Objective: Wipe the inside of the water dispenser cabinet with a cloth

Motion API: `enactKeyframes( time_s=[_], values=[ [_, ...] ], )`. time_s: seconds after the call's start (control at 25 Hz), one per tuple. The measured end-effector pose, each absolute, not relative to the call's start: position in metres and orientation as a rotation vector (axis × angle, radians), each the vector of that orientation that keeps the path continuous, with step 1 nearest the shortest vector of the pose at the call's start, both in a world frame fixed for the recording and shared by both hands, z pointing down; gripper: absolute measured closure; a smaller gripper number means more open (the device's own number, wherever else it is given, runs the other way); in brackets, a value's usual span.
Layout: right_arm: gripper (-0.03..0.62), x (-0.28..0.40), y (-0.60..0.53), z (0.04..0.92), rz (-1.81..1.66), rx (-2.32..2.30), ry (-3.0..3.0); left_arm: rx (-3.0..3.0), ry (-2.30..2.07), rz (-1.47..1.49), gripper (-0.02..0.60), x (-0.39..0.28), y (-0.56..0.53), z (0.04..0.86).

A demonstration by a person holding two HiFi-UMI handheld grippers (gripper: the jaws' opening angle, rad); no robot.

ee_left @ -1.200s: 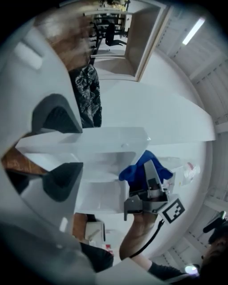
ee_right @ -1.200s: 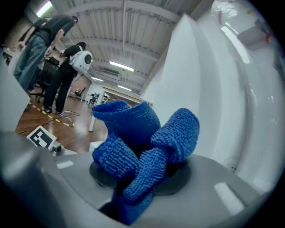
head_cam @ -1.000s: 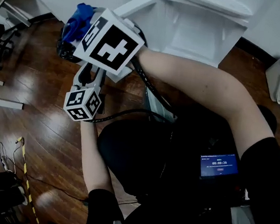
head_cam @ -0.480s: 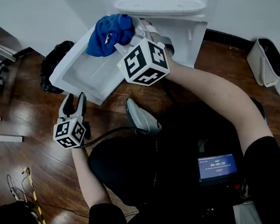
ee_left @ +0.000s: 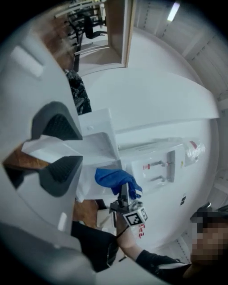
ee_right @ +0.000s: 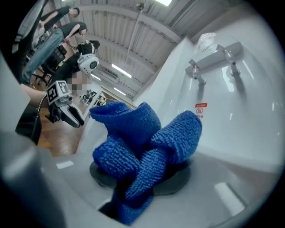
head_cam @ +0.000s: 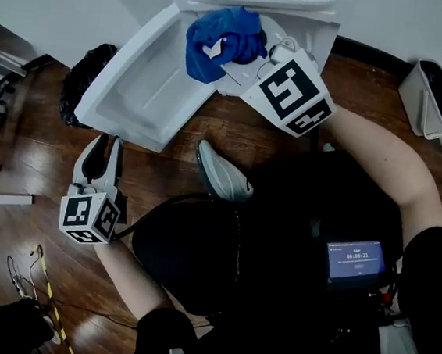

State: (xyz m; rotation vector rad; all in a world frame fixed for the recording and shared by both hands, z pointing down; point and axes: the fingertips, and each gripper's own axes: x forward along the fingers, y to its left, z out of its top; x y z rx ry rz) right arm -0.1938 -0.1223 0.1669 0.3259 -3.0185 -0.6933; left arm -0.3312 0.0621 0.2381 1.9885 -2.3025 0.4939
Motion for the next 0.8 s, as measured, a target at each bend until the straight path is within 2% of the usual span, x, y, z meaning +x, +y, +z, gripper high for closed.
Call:
enactKeyframes(
  time_s=[0.08,0.2,0.24,0.28,0.36,0.4,0.48,0.6,0.8],
  values=[
    [0.445,-0.180,-0.116,0.162,-0.632,0.260,-3.056,2.056,-2.256,0.324,0.474,-0.315,0.057,0.221],
    [0.445,-0.160,-0.103,0.153,-0.506,0.126,-3.150,2.211,-1.966,-0.101,0.463,-0.277,0.039,0.194],
    [0.445,-0.154,-0.101,0.148,-0.477,0.099,-3.183,2.245,-1.820,-0.214,0.429,-0.263,0.028,0.190],
    [0.445,-0.148,-0.101,0.144,-0.464,0.092,-3.212,2.263,-1.663,-0.285,0.366,-0.247,0.016,0.191],
    [0.444,-0.136,-0.103,0.131,-0.441,0.106,-3.266,2.257,-1.319,-0.354,0.274,-0.207,-0.007,0.203],
    [0.444,-0.132,-0.101,0.125,-0.430,0.102,-3.290,2.234,-1.143,-0.378,0.259,-0.185,-0.016,0.209],
    [0.444,-0.129,-0.086,0.123,-0.417,0.025,-3.313,2.179,-0.885,-0.395,0.239,-0.153,-0.030,0.220],
    [0.444,-0.126,-0.054,0.147,-0.416,-0.240,-3.266,2.184,-0.726,-0.397,0.215,-0.132,-0.044,0.226],
    [0.442,-0.096,-0.024,0.165,-0.368,-0.645,-3.169,2.350,-0.508,-0.341,0.215,-0.086,-0.035,0.204]
  ],
)
